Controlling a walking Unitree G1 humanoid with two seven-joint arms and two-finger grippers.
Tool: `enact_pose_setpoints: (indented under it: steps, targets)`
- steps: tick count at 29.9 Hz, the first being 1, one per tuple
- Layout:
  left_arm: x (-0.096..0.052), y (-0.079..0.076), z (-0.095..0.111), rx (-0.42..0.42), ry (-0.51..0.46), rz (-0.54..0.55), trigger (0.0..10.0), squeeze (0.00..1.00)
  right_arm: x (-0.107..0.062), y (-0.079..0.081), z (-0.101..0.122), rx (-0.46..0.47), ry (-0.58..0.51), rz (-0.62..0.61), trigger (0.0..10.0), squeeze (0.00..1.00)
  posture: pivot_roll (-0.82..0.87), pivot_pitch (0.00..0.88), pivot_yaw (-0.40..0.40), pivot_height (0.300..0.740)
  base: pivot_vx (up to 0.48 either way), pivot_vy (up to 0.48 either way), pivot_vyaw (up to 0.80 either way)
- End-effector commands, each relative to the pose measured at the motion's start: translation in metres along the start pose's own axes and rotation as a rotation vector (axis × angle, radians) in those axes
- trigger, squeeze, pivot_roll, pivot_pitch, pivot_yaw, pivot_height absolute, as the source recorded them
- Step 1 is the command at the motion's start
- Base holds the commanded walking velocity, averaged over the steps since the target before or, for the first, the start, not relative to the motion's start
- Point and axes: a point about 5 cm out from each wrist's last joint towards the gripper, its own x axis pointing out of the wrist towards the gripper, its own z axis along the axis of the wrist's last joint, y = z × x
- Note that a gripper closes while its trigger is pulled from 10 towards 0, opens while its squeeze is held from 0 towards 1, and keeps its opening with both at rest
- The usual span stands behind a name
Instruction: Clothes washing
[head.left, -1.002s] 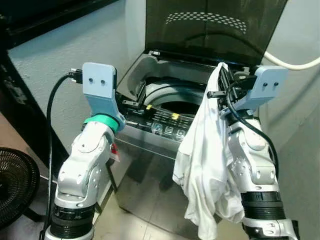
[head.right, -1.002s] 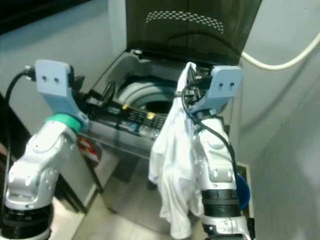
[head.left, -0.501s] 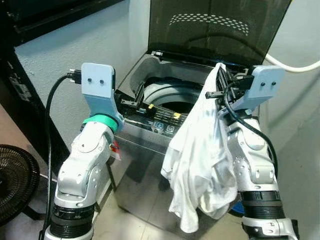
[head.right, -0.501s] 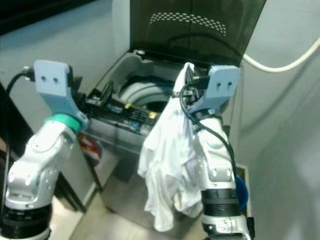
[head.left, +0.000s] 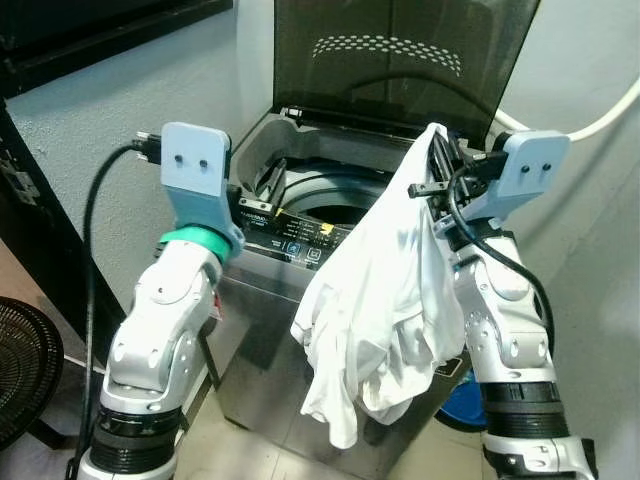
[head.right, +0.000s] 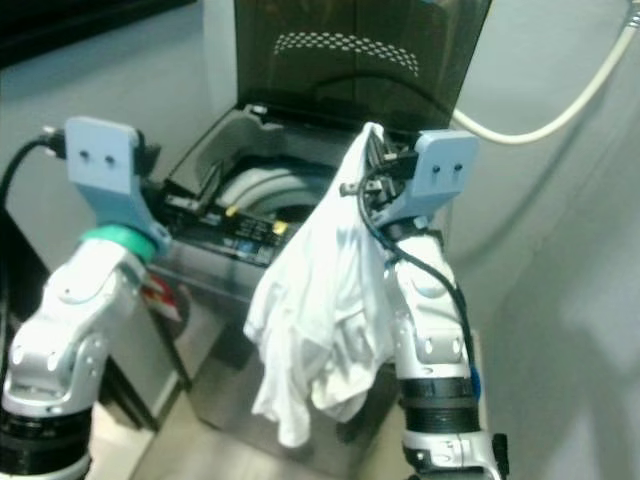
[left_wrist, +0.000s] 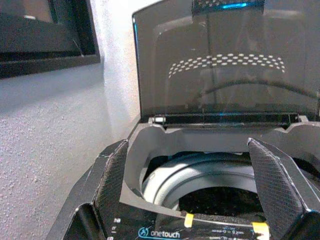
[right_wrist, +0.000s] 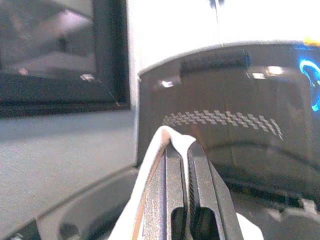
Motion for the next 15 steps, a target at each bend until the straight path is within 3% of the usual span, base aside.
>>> enact_pose_setpoints:
  steps: [1, 5, 6, 7, 8, 10, 12, 13, 14, 15]
  targets:
    - [-0.003, -0.006, -0.001, -0.018, 0.001, -0.045, 10.0, 0.00, 0.002, 0.010, 0.014, 0.018, -0.078, 0.048, 10.0, 0.00, 0.06, 0.016, 0.010, 0.740, 0.000, 0.000, 0.00]
    - [-0.015, -0.025, -0.009, -0.211, 0.073, -0.269, 10.0, 0.00, 0.006, 0.016, 0.023, 0.005, -0.117, 0.090, 10.0, 0.00, 0.06, 0.019, 0.008, 0.740, 0.000, 0.000, 0.00]
    - [-0.015, -0.025, -0.009, -0.211, 0.073, -0.269, 10.0, 0.00, 0.006, 0.016, 0.023, 0.005, -0.117, 0.090, 10.0, 0.00, 0.06, 0.019, 0.008, 0.740, 0.000, 0.000, 0.00]
    - [-0.021, -0.030, -0.011, -0.225, 0.095, -0.346, 10.0, 0.00, 0.007, 0.019, 0.026, 0.008, -0.130, 0.109, 10.0, 0.00, 0.07, 0.020, 0.007, 0.740, 0.000, 0.000, 0.00]
    - [-0.021, -0.030, -0.011, -0.225, 0.095, -0.346, 10.0, 0.00, 0.007, 0.019, 0.026, 0.008, -0.130, 0.109, 10.0, 0.00, 0.07, 0.020, 0.007, 0.740, 0.000, 0.000, 0.00]
    - [-0.035, -0.035, -0.021, -0.185, 0.162, -0.483, 10.0, 0.00, 0.008, 0.027, 0.034, 0.033, -0.156, 0.172, 10.0, 0.00, 0.06, 0.023, 0.008, 0.740, 0.000, 0.000, 0.00]
    - [-0.035, -0.035, -0.021, -0.185, 0.162, -0.483, 10.0, 0.00, 0.008, 0.027, 0.034, 0.033, -0.156, 0.172, 10.0, 0.00, 0.06, 0.023, 0.008, 0.740, 0.000, 0.000, 0.00]
    - [-0.044, -0.033, -0.026, -0.111, 0.195, -0.551, 10.0, 0.00, 0.008, 0.033, 0.040, 0.049, -0.173, 0.212, 10.0, 0.00, 0.06, 0.024, 0.009, 0.740, 0.000, 0.000, 0.00]
    - [-0.044, -0.033, -0.026, -0.111, 0.195, -0.551, 10.0, 0.00, 0.008, 0.033, 0.040, 0.049, -0.173, 0.212, 10.0, 0.00, 0.06, 0.024, 0.009, 0.740, 0.000, 0.000, 0.00]
    - [-0.048, -0.029, -0.027, -0.058, 0.201, -0.586, 10.0, 0.00, 0.009, 0.036, 0.044, 0.064, -0.185, 0.237, 10.0, 0.00, 0.07, 0.026, 0.008, 0.740, 0.000, 0.000, 0.00]
